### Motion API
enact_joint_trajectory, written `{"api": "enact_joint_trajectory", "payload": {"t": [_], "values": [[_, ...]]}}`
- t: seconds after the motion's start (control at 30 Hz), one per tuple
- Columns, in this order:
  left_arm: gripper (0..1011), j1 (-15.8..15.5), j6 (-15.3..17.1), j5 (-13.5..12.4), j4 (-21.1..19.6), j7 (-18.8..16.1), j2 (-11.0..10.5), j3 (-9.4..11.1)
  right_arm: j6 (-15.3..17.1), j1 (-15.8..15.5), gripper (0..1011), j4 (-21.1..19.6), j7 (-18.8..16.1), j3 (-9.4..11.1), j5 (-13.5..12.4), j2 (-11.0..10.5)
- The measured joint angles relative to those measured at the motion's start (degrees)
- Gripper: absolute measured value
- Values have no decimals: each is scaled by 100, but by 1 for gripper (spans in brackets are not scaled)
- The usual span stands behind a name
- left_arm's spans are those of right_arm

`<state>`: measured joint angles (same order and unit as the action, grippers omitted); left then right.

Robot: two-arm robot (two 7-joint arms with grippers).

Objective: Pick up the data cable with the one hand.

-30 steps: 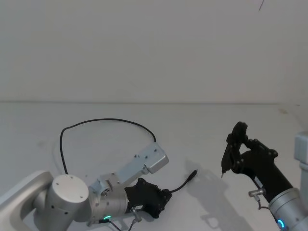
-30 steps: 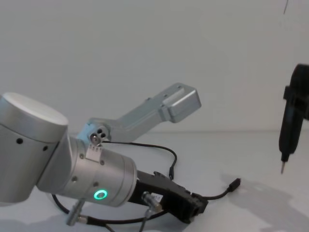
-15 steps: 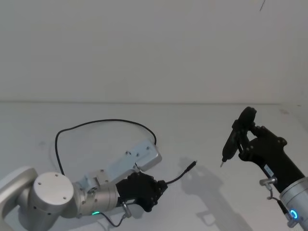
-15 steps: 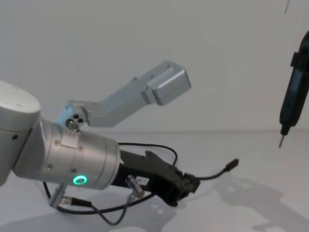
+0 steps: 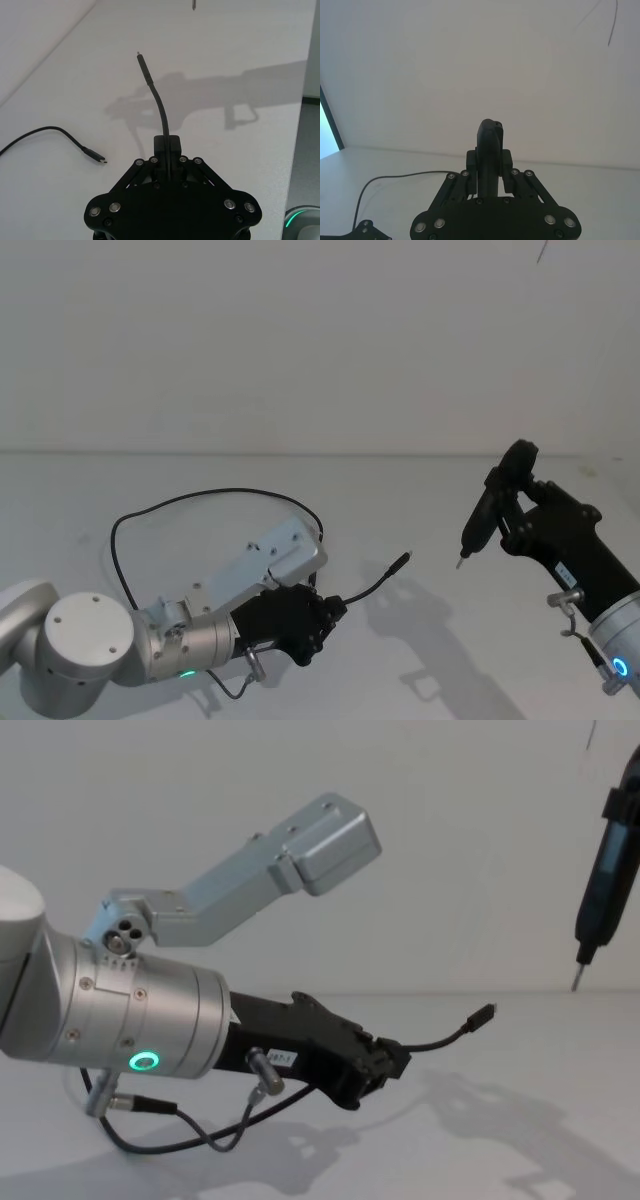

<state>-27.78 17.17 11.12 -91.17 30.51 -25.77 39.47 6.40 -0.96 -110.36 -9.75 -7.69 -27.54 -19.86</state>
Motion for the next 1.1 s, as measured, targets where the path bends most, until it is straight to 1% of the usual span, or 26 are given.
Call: {"api": "enact_joint_trajectory", "payload": {"t": [0.3,0.47,0.6,0.83,1.1], "values": [[56,30,-61,-7,-95,-2,-46,-44,-157,158,279,64,-54,-5,47,26],[56,39,-81,-11,-124,-2,-59,-59,-269,283,279,188,-81,-9,79,94],[56,44,-92,-13,-138,-2,-68,-66,-299,374,279,287,-110,-18,75,145],[56,48,-102,-13,-154,-2,-75,-74,-291,510,279,461,-179,-51,-26,216],[56,52,-110,-14,-165,-2,-79,-80,-271,657,279,676,-253,-143,-145,300]]}}
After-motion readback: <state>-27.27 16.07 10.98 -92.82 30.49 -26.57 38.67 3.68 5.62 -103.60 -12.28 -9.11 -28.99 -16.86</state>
